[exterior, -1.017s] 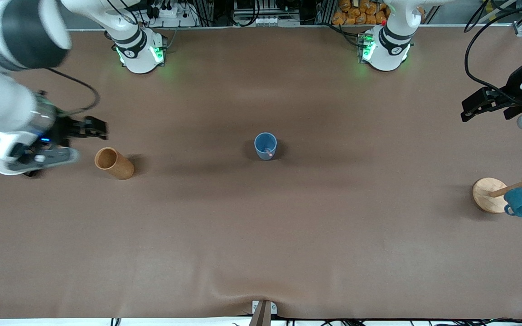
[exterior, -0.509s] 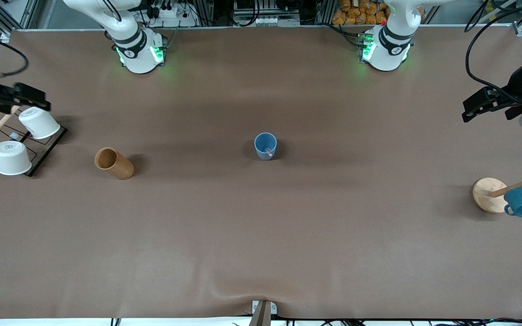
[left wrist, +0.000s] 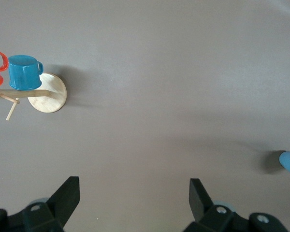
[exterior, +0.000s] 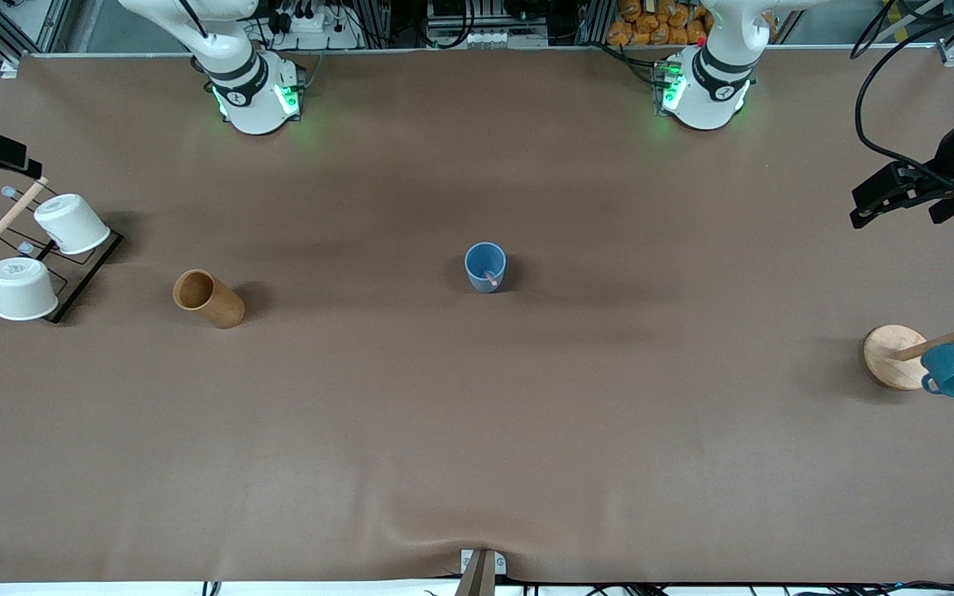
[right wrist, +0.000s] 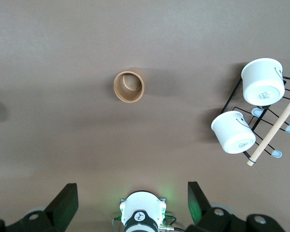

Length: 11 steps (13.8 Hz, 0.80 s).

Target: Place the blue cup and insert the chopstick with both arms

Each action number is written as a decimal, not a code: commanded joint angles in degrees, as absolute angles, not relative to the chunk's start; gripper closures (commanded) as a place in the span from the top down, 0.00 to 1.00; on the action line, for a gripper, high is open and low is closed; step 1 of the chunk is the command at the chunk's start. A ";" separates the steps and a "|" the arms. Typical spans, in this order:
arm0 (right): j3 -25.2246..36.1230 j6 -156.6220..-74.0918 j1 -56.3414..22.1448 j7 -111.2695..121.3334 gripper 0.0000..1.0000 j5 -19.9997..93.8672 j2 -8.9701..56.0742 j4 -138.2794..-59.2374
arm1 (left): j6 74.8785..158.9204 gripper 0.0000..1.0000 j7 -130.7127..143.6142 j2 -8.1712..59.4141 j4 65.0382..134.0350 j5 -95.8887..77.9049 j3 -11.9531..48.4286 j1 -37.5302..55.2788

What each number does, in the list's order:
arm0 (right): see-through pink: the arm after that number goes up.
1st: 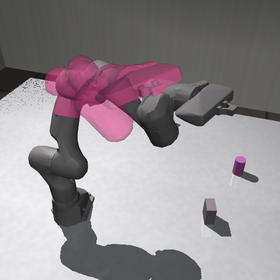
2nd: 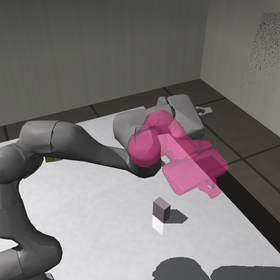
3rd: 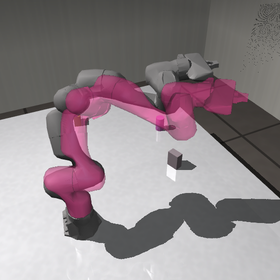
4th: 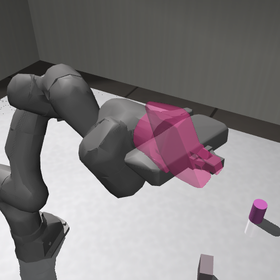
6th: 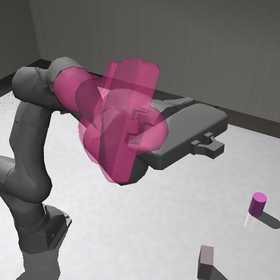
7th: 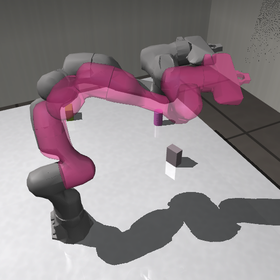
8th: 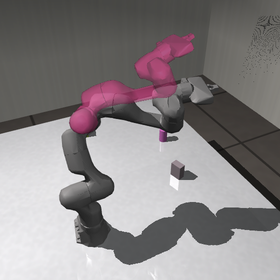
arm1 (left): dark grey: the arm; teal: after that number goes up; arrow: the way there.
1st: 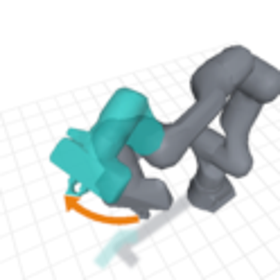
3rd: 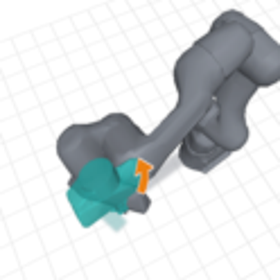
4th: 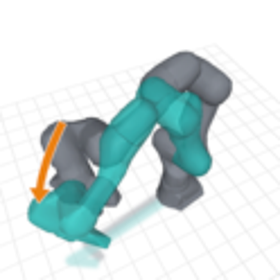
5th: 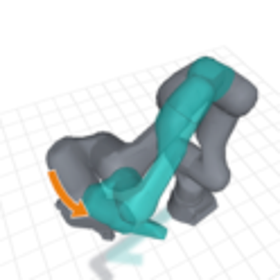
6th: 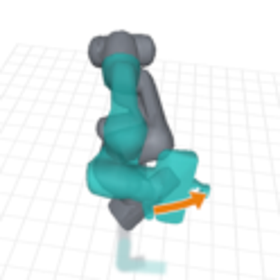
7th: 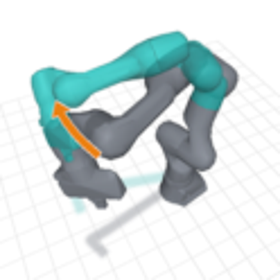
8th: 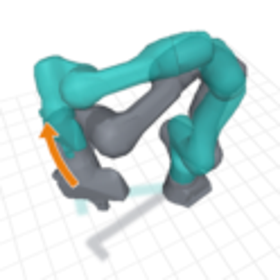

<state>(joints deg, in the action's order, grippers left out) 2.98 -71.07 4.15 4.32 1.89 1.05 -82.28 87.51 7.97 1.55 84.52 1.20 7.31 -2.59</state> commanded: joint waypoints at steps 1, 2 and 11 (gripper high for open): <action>0.18 -71.10 4.84 1.34 1.00 2.37 -2.19 -83.85 | 88.07 1.00 7.21 -0.70 85.78 0.79 7.38 -3.08; -0.87 -70.58 4.75 -1.03 1.00 2.37 -2.72 -83.85 | 88.07 1.00 7.47 -0.88 85.78 0.70 7.30 -3.08; -1.23 -73.65 4.48 -0.97 1.00 2.02 -2.64 -83.85 | 88.15 1.00 6.86 -0.18 84.90 0.70 6.59 -3.52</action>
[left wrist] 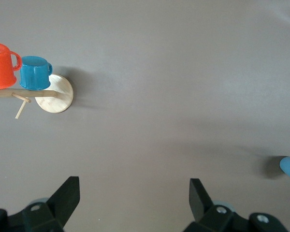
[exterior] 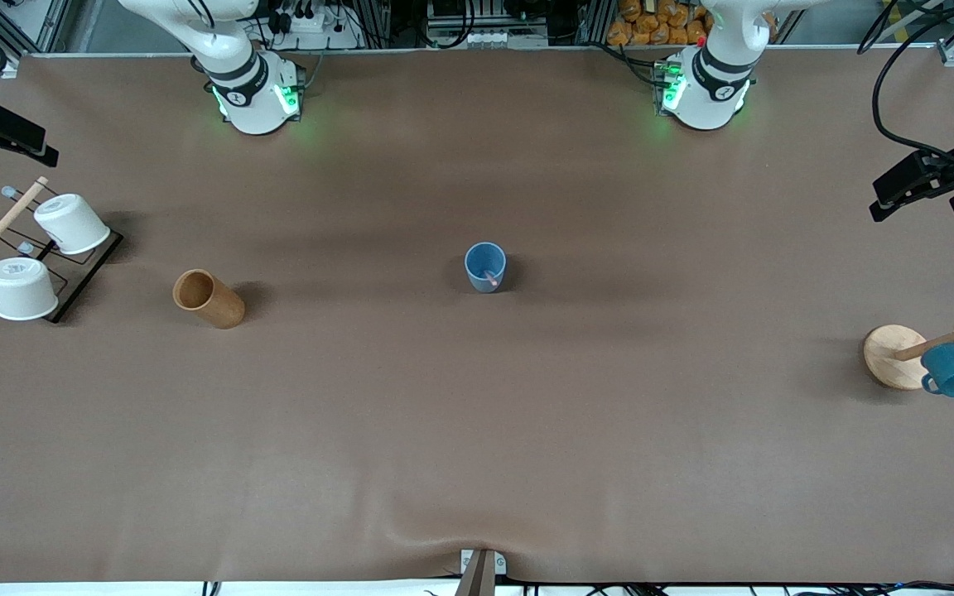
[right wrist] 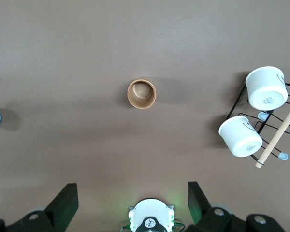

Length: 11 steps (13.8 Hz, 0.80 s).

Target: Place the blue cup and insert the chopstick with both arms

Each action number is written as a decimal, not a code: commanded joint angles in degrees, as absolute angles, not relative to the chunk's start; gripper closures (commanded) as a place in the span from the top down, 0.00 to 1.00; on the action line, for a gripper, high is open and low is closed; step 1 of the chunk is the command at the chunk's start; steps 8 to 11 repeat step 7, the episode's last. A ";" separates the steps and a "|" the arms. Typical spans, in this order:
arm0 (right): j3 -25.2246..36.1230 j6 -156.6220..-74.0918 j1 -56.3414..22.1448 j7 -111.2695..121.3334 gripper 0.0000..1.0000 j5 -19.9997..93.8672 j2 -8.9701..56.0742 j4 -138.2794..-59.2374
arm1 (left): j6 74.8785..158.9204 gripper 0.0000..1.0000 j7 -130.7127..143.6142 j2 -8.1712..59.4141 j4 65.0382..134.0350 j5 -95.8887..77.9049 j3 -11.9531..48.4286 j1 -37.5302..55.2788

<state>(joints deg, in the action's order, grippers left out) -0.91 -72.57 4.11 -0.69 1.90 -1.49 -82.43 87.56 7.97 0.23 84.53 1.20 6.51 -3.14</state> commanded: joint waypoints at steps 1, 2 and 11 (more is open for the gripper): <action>-1.23 -73.74 4.48 -0.97 1.00 2.02 -2.64 -83.85 | 88.15 1.00 6.77 -0.18 84.90 0.44 6.59 -3.52; -1.23 -73.65 4.31 -0.97 1.00 2.02 -2.64 -83.85 | 88.07 1.00 6.77 -0.18 84.82 0.53 6.59 -3.52; -1.23 -73.92 4.30 -0.97 1.00 2.11 -2.37 -83.94 | 85.96 1.00 6.94 -0.79 84.46 0.18 6.68 -3.43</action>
